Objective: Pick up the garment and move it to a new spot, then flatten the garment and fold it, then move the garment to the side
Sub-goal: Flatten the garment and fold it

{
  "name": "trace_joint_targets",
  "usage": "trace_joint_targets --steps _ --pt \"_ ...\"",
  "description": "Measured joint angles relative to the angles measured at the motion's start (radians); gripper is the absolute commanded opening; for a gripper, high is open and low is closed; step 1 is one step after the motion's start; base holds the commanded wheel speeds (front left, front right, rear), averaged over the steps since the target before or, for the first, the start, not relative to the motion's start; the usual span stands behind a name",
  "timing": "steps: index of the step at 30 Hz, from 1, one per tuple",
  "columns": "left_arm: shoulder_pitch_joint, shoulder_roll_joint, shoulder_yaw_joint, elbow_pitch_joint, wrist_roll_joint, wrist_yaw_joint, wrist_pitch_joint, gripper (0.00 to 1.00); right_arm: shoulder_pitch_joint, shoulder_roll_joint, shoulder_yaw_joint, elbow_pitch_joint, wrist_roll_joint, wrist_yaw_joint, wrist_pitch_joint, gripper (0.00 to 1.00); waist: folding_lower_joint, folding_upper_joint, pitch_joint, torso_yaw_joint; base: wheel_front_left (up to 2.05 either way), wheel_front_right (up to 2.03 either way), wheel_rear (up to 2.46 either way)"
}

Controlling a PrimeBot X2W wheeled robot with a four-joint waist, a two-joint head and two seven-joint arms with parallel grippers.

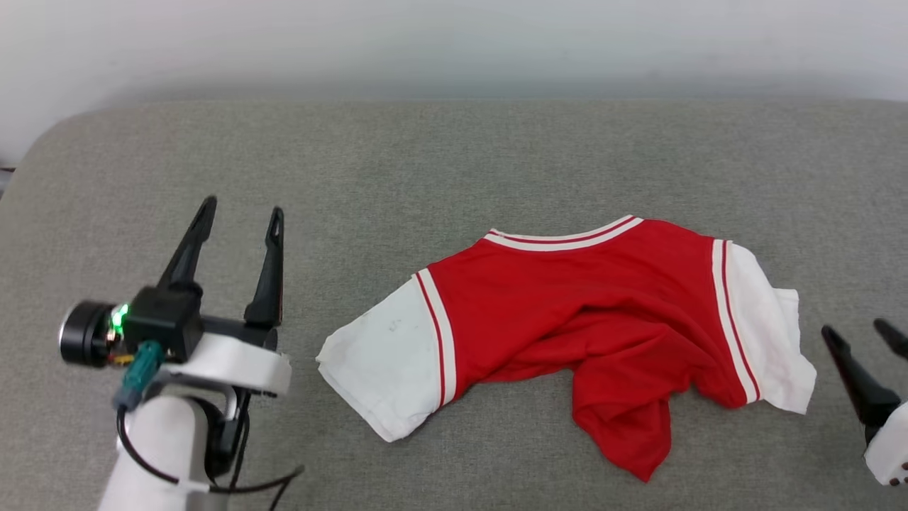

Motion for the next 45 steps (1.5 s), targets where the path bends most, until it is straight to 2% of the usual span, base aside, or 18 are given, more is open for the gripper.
trace_joint_targets --steps 5,8,10,20,23,27,34,44,45 --pt "-0.113 0.076 -0.062 0.043 -0.036 -0.032 0.092 1.00 0.021 0.096 -0.066 -0.071 -0.110 0.000 -0.079 1.00 0.0000 0.0000 -0.003 -0.016 0.00 0.00 0.00" --pt "-0.176 0.113 -0.117 0.062 -0.100 -0.039 0.221 1.00 0.028 0.143 -0.070 -0.097 -0.148 0.000 -0.090 1.00 0.0001 0.0000 0.002 -0.022 0.00 0.00 0.00" --pt "-0.220 0.158 -0.187 0.062 -0.144 -0.039 0.316 1.00 0.037 0.163 -0.066 -0.104 -0.165 0.000 -0.089 1.00 0.0000 0.0000 0.007 -0.024 0.00 0.00 0.00" --pt "-0.374 0.378 -0.506 0.069 -0.531 -0.040 0.837 1.00 0.035 0.201 -0.041 -0.102 -0.200 0.000 -0.086 1.00 0.0001 0.0000 0.017 -0.038 0.00 0.00 0.00" --pt "-0.399 0.417 -0.568 0.068 -0.623 -0.040 0.942 1.00 0.033 0.204 -0.033 -0.097 -0.200 0.000 -0.086 1.00 0.0001 0.0000 0.019 -0.046 0.00 0.00 0.00" --pt "-0.431 0.461 -0.662 0.074 -0.686 -0.040 1.044 1.00 0.016 0.210 -0.025 -0.095 -0.199 0.000 -0.085 1.00 0.0001 0.0000 0.031 -0.054 0.00 0.00 0.00" --pt "-0.465 0.490 -0.797 0.124 -0.725 -0.040 1.102 1.00 -0.011 0.213 -0.011 -0.089 -0.198 0.000 -0.085 1.00 0.0001 0.0000 0.066 -0.071 0.00 0.00 0.00" --pt "-0.520 0.505 -0.957 0.234 -0.734 -0.040 1.064 1.00 -0.041 0.227 0.014 -0.080 -0.196 0.000 -0.085 1.00 0.0000 0.0000 0.120 -0.095 0.00 0.00 0.00" --pt "-0.526 0.507 -0.970 0.236 -0.744 -0.040 1.061 0.32 -0.041 0.227 0.014 -0.079 -0.196 0.000 -0.085 1.00 0.0001 0.0000 0.123 -0.096 0.00 0.00 0.00"
